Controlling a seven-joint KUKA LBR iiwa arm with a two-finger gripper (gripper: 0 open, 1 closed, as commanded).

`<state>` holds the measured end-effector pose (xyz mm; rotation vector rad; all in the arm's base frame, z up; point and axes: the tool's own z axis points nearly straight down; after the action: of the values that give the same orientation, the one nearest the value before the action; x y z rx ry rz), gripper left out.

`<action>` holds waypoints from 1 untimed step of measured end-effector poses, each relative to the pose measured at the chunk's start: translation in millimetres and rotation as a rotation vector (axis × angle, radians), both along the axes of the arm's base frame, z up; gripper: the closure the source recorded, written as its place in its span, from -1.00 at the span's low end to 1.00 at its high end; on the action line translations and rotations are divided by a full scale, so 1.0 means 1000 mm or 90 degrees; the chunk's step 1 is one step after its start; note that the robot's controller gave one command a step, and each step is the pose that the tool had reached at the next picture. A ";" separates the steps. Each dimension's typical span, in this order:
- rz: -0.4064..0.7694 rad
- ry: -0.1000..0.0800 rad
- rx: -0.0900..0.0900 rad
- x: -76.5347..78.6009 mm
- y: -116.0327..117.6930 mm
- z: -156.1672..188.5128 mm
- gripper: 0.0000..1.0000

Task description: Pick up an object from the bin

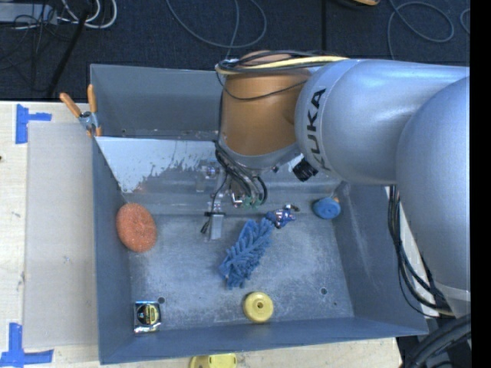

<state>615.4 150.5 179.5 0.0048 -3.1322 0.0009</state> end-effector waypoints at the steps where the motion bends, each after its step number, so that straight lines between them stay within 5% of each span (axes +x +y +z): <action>1: 0.000 -0.001 0.000 0.000 0.000 0.002 -1.00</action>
Offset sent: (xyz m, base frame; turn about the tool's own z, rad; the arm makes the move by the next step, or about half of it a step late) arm -0.0406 -0.0003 -0.1095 -0.4982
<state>615.4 150.3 181.3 0.0040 -3.1339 0.0005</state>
